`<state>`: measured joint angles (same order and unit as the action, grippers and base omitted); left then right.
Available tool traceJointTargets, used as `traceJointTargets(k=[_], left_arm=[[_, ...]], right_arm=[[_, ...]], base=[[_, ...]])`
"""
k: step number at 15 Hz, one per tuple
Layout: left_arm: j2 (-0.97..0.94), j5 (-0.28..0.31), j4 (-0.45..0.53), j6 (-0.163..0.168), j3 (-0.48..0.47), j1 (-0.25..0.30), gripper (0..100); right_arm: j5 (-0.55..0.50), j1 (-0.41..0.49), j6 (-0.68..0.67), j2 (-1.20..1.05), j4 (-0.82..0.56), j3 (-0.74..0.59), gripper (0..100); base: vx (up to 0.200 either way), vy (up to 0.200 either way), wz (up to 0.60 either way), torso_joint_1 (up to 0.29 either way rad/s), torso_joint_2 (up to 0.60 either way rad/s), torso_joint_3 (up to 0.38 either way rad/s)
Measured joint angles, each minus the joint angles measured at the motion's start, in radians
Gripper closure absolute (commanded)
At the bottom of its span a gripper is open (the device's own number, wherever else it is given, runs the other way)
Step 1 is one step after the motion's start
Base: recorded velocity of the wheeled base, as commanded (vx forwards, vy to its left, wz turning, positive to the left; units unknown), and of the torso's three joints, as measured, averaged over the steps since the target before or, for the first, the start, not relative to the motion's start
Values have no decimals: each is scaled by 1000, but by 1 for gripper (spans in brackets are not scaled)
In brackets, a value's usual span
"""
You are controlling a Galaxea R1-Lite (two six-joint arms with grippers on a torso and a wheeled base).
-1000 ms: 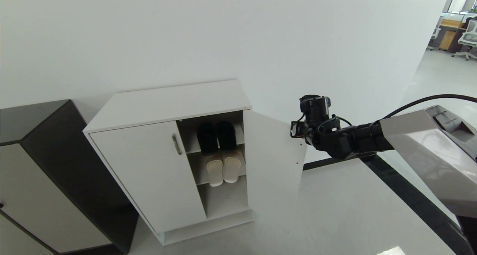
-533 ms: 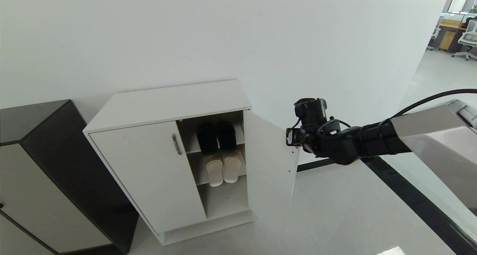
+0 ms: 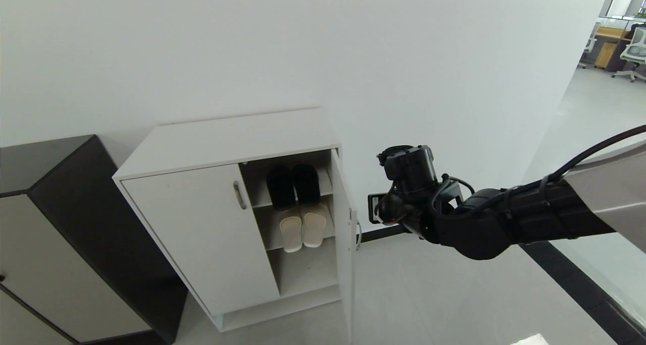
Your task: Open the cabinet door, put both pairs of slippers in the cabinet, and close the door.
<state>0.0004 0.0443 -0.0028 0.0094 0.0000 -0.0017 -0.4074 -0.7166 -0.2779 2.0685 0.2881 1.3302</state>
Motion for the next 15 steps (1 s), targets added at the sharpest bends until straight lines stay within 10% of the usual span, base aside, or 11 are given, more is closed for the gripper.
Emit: traceJointTargets(k=[15], left_arm=[[0,0,0,1,0,0,100]], right_arm=[[70,-87,66,-118,223,-256,100]], base=[[0,0,280,2,0,1]])
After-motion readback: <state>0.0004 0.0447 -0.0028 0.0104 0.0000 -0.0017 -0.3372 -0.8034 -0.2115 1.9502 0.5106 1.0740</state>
